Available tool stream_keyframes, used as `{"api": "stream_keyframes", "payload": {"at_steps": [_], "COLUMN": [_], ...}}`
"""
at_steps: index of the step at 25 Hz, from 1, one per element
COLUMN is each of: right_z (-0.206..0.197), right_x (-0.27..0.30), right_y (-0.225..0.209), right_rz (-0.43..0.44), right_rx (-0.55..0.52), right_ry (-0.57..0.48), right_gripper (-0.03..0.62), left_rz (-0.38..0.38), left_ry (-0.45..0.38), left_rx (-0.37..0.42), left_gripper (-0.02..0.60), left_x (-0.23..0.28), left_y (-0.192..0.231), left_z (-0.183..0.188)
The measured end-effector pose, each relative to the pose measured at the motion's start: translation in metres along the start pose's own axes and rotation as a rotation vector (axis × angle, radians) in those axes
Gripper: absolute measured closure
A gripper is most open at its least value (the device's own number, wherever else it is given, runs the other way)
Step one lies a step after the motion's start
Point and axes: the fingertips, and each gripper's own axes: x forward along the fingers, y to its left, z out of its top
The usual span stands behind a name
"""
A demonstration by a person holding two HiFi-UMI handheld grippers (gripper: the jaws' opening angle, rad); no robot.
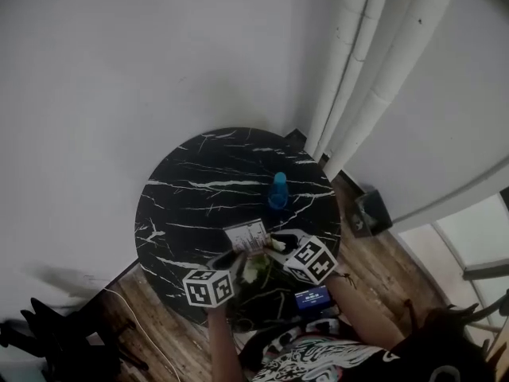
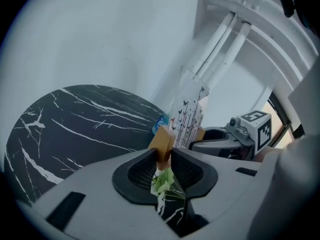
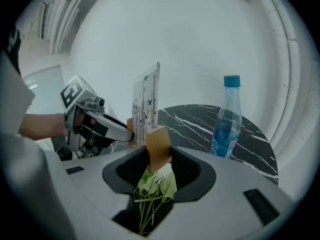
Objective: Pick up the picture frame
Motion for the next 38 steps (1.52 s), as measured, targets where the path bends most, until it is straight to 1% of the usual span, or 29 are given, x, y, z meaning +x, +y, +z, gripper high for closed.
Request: {"api": "stream_keyframes", "payload": {"at_steps": [7,14,22,29,38], "right_z": [-0.011,-0.018,-0.019,-0.025,-0.022], "right_x": [-0.017,-0.029,-0.029,-0.026,-0.025], "right_y": [0.008,0.016,0.026,0.028,0.025], "right_rz": [-0.031,-0.029,-0.015,-0.009,-0.006], "right_rx": [0.067,0.085,0.084,0.068,0.071], "right_ry": [-0.036,-0.035,-0.050,-0.024,-0.027], "right_gripper": [0.441,0.441,0.442,0.447,0.448], "left_rz": [-0.010,-0.024,-0.018,0.006,-0.006], "left_ry": [0.013,0.017,0.004,0.012,0.004], "left_rx": [-0.034,-0.040,-0.066,-0.080,-0.093], "left_gripper": [0.481,0.482,0.482,0.482,0.483], "left_x": [-0.004,-0.009,-0.019,-0.018,-0.017], "left_y": [-0.013,-0.024,-0.025,-0.023,-0.022], "left_z": [-0.012,-0.023,-0.027,-0.036,-0.032]}}
